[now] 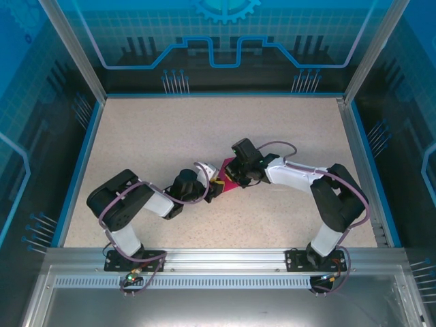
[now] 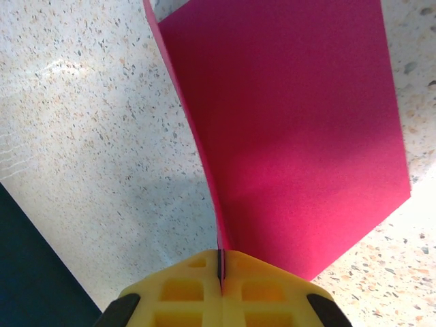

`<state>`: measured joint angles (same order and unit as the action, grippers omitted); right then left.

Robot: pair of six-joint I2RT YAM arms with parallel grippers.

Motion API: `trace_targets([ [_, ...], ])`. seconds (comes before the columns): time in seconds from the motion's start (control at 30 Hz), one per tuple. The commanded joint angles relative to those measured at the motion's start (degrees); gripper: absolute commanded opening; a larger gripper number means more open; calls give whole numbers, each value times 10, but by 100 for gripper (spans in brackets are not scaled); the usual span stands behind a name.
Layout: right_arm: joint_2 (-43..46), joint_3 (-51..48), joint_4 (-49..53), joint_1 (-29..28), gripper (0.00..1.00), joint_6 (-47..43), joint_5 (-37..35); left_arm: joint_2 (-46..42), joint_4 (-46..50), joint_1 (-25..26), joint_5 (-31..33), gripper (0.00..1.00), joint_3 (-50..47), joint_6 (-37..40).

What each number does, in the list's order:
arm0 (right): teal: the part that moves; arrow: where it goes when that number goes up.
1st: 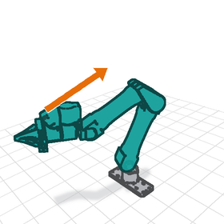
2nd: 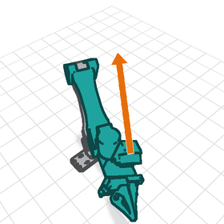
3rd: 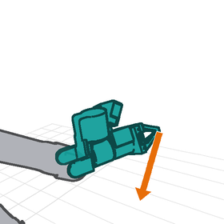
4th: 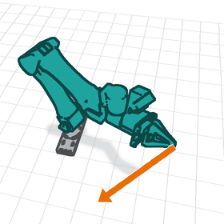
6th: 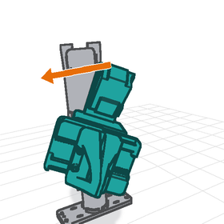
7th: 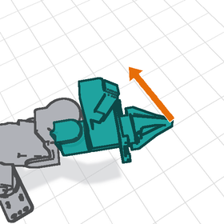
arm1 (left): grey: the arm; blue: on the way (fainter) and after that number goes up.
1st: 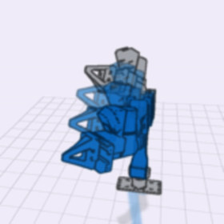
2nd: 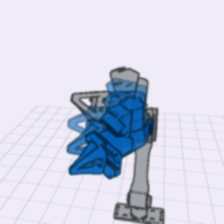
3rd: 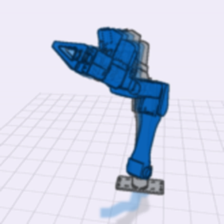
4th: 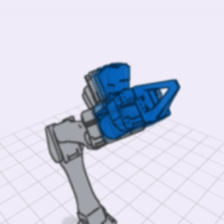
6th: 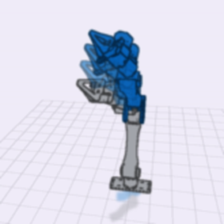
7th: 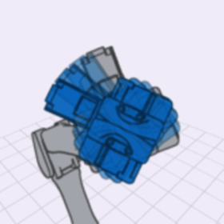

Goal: Fold a paper plane with a square sheet of paper (pick it up from the middle)
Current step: Fourth fold the wing at the center of the table.

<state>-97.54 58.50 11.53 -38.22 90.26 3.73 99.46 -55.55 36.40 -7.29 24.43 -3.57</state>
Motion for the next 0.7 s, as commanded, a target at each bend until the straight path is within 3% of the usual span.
trace_targets([
  [0.0,-11,9,15,3,0,13,25,7,-23,3,12,30,-6,-3],
  [0.2,-20,14,4,6,8,13,54,12,-17,3,15,21,-1,1],
  [0.4,27,9,36,31,53,-49,24,15,-13,3,15,16,-4,-7],
  [0.5,64,-3,40,46,68,-116,8,13,-14,3,15,16,-7,-23],
  [0.67,78,-51,-62,66,72,-283,63,2,1,2,4,16,-5,-89],
])
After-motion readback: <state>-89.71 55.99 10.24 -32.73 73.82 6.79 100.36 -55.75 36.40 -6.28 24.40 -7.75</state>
